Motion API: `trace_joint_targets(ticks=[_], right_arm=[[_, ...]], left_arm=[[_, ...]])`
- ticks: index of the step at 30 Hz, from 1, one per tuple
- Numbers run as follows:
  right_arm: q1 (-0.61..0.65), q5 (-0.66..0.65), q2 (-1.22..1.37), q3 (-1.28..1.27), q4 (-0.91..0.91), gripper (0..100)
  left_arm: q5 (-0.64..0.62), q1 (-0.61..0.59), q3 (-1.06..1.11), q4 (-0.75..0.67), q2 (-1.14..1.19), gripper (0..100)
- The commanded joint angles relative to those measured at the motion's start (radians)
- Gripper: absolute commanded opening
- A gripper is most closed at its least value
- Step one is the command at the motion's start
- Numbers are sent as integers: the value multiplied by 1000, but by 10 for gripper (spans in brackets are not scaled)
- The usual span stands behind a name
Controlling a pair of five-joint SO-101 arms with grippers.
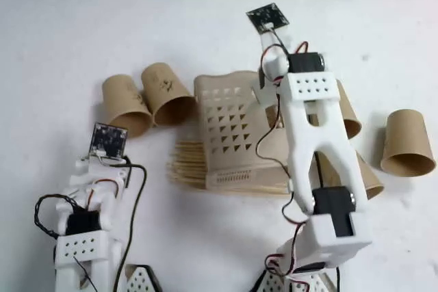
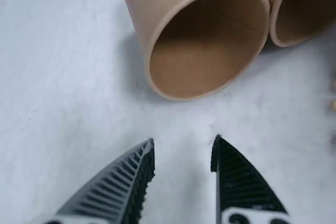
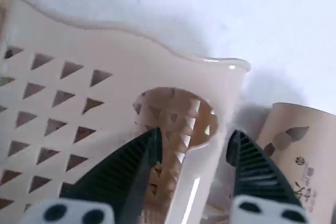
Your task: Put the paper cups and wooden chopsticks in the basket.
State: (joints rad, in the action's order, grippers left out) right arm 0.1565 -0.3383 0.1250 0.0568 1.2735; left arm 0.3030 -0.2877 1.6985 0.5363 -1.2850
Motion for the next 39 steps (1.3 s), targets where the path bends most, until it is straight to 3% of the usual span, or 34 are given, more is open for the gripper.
trace_joint_targets(ticks=[1, 15, 21, 23, 39], right_arm=[[-15, -2, 42, 87, -13, 212], [-16, 0, 302, 252, -12, 207], [-16, 8, 338, 261, -38, 22], [-16, 29, 335, 262, -42, 22], [-13, 147, -70, 299, -38, 16]], left_arm=[[9, 10, -2, 2, -15, 189], [9, 10, -2, 2, -15, 189], [9, 10, -2, 2, -15, 189], [9, 10, -2, 2, -15, 189], [9, 10, -2, 2, -15, 189]])
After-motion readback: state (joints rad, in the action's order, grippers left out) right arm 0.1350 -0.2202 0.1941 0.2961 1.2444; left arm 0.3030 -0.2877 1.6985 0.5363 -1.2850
